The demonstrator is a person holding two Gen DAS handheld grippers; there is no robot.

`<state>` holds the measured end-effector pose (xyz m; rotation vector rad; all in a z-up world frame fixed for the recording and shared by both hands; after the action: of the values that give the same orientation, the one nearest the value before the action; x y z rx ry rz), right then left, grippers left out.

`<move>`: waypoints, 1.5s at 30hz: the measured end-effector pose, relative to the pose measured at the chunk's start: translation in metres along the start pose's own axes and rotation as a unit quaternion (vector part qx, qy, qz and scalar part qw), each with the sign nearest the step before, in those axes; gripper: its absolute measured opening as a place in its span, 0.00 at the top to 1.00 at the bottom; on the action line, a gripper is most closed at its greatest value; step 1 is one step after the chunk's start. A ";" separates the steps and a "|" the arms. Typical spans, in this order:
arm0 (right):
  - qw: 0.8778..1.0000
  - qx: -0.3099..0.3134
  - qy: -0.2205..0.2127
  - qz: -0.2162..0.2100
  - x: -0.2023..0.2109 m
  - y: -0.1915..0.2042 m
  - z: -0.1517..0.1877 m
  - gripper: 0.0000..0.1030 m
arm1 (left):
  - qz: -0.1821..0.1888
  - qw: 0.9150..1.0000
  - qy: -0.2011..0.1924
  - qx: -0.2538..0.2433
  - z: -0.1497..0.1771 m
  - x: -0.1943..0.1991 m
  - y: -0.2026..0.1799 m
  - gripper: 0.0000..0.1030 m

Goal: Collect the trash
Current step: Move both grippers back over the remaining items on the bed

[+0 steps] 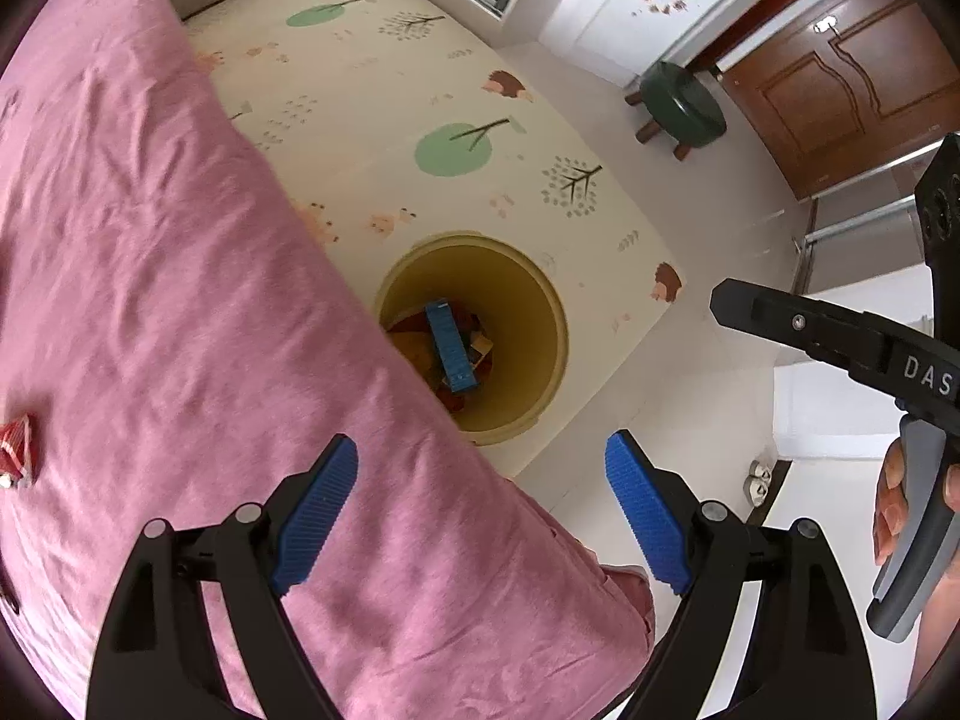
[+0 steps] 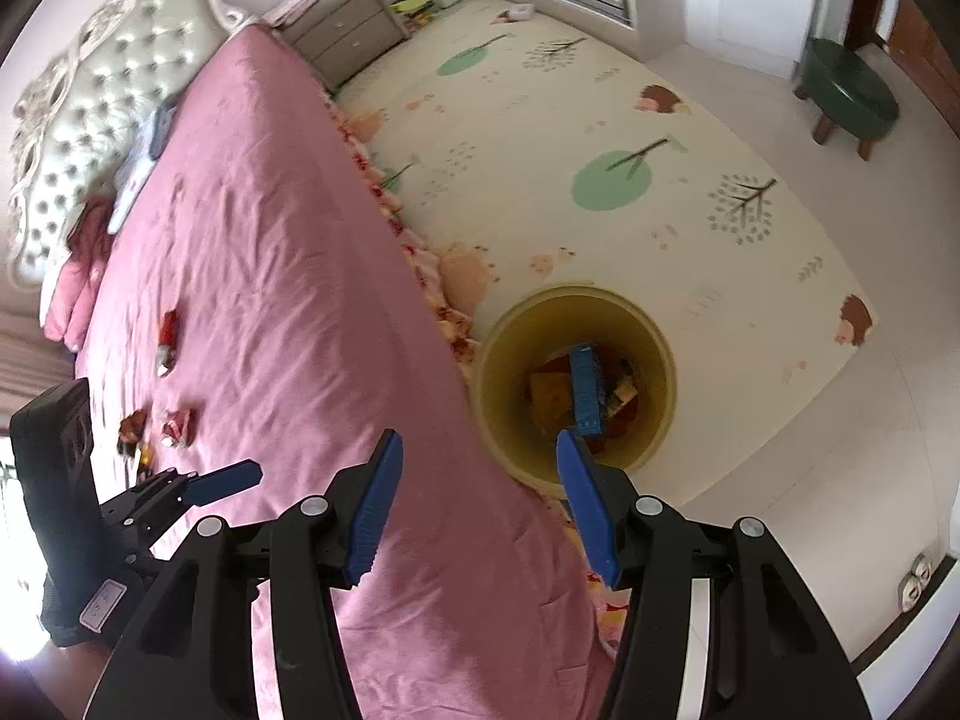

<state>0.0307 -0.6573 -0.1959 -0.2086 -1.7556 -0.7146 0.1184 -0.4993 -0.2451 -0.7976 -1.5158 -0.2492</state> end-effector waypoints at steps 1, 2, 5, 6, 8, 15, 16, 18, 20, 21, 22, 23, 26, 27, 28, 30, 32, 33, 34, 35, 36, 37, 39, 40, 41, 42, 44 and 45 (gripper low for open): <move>1.000 0.008 0.000 -0.005 0.001 0.010 0.001 0.48 | -0.001 1.000 -0.003 0.003 0.003 0.004 0.004 0.18; 1.000 0.013 0.001 -0.008 0.001 0.018 0.001 0.48 | -0.003 1.000 -0.008 0.007 0.008 0.012 0.011 0.18; 0.999 0.037 0.005 -0.018 -0.001 0.048 0.005 0.48 | -0.007 1.000 -0.020 0.022 0.018 0.027 0.027 0.18; 0.999 0.046 0.007 -0.022 -0.002 0.060 0.007 0.48 | -0.008 0.999 -0.024 0.029 0.023 0.034 0.034 0.18; 0.998 0.061 0.012 -0.030 -0.005 0.081 0.011 0.48 | -0.011 0.998 -0.031 0.044 0.034 0.046 0.051 0.18; 0.991 0.120 0.038 -0.057 -0.023 0.162 0.036 0.48 | -0.027 0.993 -0.059 0.102 0.072 0.084 0.109 0.18; 0.989 0.128 0.042 -0.060 -0.026 0.174 0.041 0.48 | -0.029 0.992 -0.063 0.109 0.077 0.089 0.118 0.18; 0.987 0.142 0.049 -0.065 -0.031 0.193 0.049 0.48 | -0.034 0.989 -0.069 0.128 0.091 0.100 0.137 0.18; 0.983 0.160 0.057 -0.071 -0.037 0.216 0.058 0.48 | -0.039 0.986 -0.075 0.144 0.103 0.108 0.154 0.18; 0.981 0.167 0.061 -0.073 -0.040 0.225 0.062 0.48 | -0.042 0.984 -0.077 0.153 0.110 0.112 0.163 0.18; 0.979 0.175 0.067 -0.076 -0.044 0.238 0.066 0.48 | -0.044 0.983 -0.079 0.160 0.115 0.116 0.171 0.18; 0.978 0.181 0.070 -0.078 -0.046 0.247 0.070 0.48 | -0.046 0.981 -0.083 0.171 0.123 0.121 0.183 0.18; 0.971 0.206 0.083 -0.084 -0.056 0.278 0.083 0.48 | -0.053 0.975 -0.091 0.194 0.143 0.132 0.209 0.18; 0.969 0.215 0.087 -0.085 -0.060 0.289 0.088 0.48 | -0.055 0.974 -0.092 0.200 0.149 0.134 0.217 0.18; 0.967 0.221 0.091 -0.086 -0.063 0.297 0.091 0.48 | -0.057 0.972 -0.094 0.207 0.154 0.137 0.223 0.18; 0.963 0.234 0.098 -0.089 -0.071 0.317 0.099 0.48 | -0.062 0.968 -0.098 0.221 0.167 0.143 0.241 0.18; 0.959 0.248 0.106 -0.092 -0.079 0.338 0.106 0.48 | -0.067 0.964 -0.101 0.236 0.180 0.150 0.259 0.18; 0.956 0.255 0.109 -0.094 -0.083 0.348 0.109 0.48 | -0.067 0.963 -0.102 0.241 0.185 0.152 0.266 0.18; 0.954 0.261 0.112 -0.096 -0.087 0.358 0.112 0.48 | -0.069 0.960 -0.104 0.249 0.190 0.155 0.275 0.18; 0.952 0.266 0.115 -0.097 -0.090 0.365 0.114 0.48 | -0.071 0.959 -0.105 0.253 0.194 0.157 0.281 0.18; 0.950 0.272 0.118 -0.098 -0.095 0.375 0.116 0.48 | -0.073 0.957 -0.106 0.259 0.199 0.160 0.289 0.18; 0.949 0.275 0.120 -0.099 -0.097 0.381 0.117 0.48 | -0.076 0.955 -0.107 0.265 0.204 0.163 0.299 0.18; 0.945 0.284 0.126 -0.101 -0.105 0.398 0.120 0.48 | -0.080 0.952 -0.109 0.274 0.211 0.167 0.315 0.18; 0.943 0.288 0.128 -0.102 -0.110 0.408 0.121 0.48 | -0.082 0.950 -0.110 0.279 0.214 0.169 0.323 0.18; 0.942 0.291 0.130 -0.103 -0.114 0.415 0.122 0.48 | -0.083 0.949 -0.110 0.283 0.216 0.171 0.328 0.18; 0.940 0.295 0.133 -0.105 -0.118 0.423 0.123 0.48 | -0.083 0.948 -0.111 0.288 0.218 0.173 0.336 0.18; 0.938 0.301 0.137 -0.106 -0.125 0.437 0.126 0.48 | -0.087 0.945 -0.111 0.296 0.221 0.176 0.353 0.18; 0.937 0.303 0.140 -0.107 -0.129 0.443 0.127 0.48 | -0.088 0.944 -0.111 0.298 0.223 0.177 0.358 0.18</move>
<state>0.1838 -0.2047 -0.1754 0.4896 -1.6512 -0.3020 0.1765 -0.0468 -0.2191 -0.2095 -1.7493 0.1769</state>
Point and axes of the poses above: each gripper's, at about its wrist camera, not at the fingertips, and x roughly against the way its jaws point, y to its left, z to its underside, the point moved 3 cm from there along -x, roughly the way its jaws point, and after that the axes turned 1 degree about x, right-handed, at the moved point
